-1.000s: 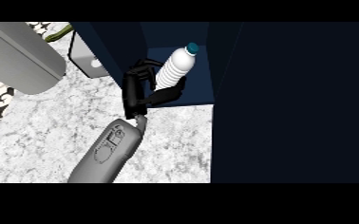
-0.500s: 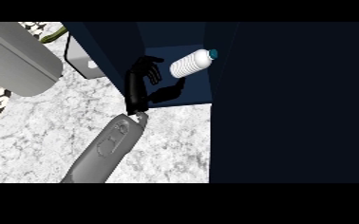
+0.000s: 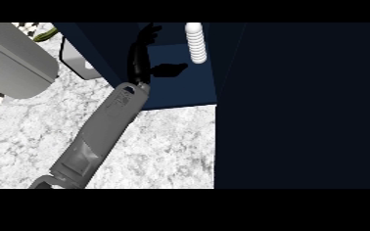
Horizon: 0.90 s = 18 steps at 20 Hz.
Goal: Pick up the bottled water, place it into the cabinet and close the cabinet
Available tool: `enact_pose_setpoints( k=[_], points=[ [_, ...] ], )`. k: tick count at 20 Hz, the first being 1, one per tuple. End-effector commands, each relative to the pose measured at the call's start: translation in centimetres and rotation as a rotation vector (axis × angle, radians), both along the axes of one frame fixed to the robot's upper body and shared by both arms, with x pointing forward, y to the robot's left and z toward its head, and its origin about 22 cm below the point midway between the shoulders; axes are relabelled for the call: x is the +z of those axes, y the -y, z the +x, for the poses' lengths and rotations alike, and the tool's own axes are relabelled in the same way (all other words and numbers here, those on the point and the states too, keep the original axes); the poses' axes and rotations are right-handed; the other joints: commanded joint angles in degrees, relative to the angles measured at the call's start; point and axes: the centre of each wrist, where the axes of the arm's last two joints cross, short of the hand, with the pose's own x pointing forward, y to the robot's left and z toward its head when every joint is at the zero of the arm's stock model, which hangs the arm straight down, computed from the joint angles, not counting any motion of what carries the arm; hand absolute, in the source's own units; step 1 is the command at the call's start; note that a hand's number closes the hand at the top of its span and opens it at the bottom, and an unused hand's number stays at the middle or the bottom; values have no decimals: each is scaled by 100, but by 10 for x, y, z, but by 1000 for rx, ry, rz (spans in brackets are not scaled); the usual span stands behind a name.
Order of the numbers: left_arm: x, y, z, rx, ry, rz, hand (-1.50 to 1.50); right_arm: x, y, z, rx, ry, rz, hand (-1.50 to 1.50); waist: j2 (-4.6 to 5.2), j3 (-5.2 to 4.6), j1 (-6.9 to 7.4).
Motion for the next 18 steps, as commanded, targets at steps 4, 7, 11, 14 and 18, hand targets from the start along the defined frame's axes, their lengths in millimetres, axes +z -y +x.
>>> enact_pose_setpoints(
  k=[4, 7, 11, 14, 18],
  points=[
    [-4, -18, 18, 39, -23, 21, -150, -7, -2, 0, -2, -5, -6, -150, 19, -12, 87],
    [3, -41, 24, -9, 25, -34, -150, -6, -4, 3, -11, -1, 3, -150, 20, -15, 146],
    [0, -30, 22, -92, 109, -142, -150, 2, 2, 6, -5, 12, -1, -150, 16, -16, 180],
    [-1, -33, 21, -141, 149, -255, -150, -12, 13, -4, -21, -10, -21, -150, -44, -10, 269],
    [6, -34, 25, -234, 195, -316, -150, 4, -8, 3, -48, 7, -12, -150, -69, -10, 351]
  ],
)
